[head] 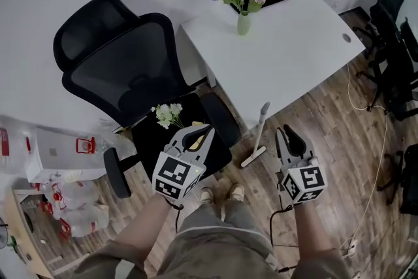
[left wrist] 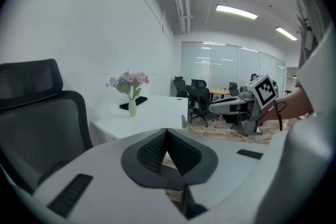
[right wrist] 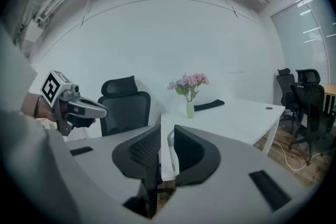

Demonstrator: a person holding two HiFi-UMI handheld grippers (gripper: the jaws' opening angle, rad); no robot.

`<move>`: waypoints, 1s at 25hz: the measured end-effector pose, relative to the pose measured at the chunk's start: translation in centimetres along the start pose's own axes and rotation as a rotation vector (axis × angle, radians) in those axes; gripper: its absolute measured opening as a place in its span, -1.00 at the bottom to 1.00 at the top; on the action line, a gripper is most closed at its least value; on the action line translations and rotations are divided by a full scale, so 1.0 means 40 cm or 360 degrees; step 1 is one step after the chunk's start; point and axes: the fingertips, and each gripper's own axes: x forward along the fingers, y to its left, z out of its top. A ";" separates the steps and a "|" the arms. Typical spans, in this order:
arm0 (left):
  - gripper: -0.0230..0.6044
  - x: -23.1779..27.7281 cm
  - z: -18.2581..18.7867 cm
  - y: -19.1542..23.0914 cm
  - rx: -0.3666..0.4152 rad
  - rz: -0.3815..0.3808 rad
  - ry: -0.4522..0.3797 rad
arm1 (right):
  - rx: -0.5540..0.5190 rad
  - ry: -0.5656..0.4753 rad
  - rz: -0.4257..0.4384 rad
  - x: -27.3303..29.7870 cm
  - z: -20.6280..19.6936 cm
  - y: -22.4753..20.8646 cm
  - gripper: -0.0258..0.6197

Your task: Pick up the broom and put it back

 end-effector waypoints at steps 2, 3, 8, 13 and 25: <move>-0.87 -0.029 0.045 -0.004 0.0024 -0.0002 -0.0041 | -0.0021 -0.0021 0.0013 -0.035 0.059 0.029 -0.65; -0.87 -0.045 0.067 -0.006 0.0040 -0.0003 -0.0056 | -0.0040 -0.0018 0.0023 -0.053 0.087 0.046 -0.67; -0.87 -0.143 0.197 -0.028 0.0176 0.0005 -0.0185 | -0.0116 -0.0093 0.0125 -0.141 0.236 0.133 -0.70; -0.87 -0.224 0.271 -0.057 0.0209 0.0012 -0.0289 | -0.0198 -0.0163 0.0163 -0.225 0.333 0.212 -0.75; -0.87 -0.356 0.287 -0.144 0.0132 -0.0030 -0.0361 | -0.0178 -0.0230 0.0265 -0.359 0.389 0.332 -0.82</move>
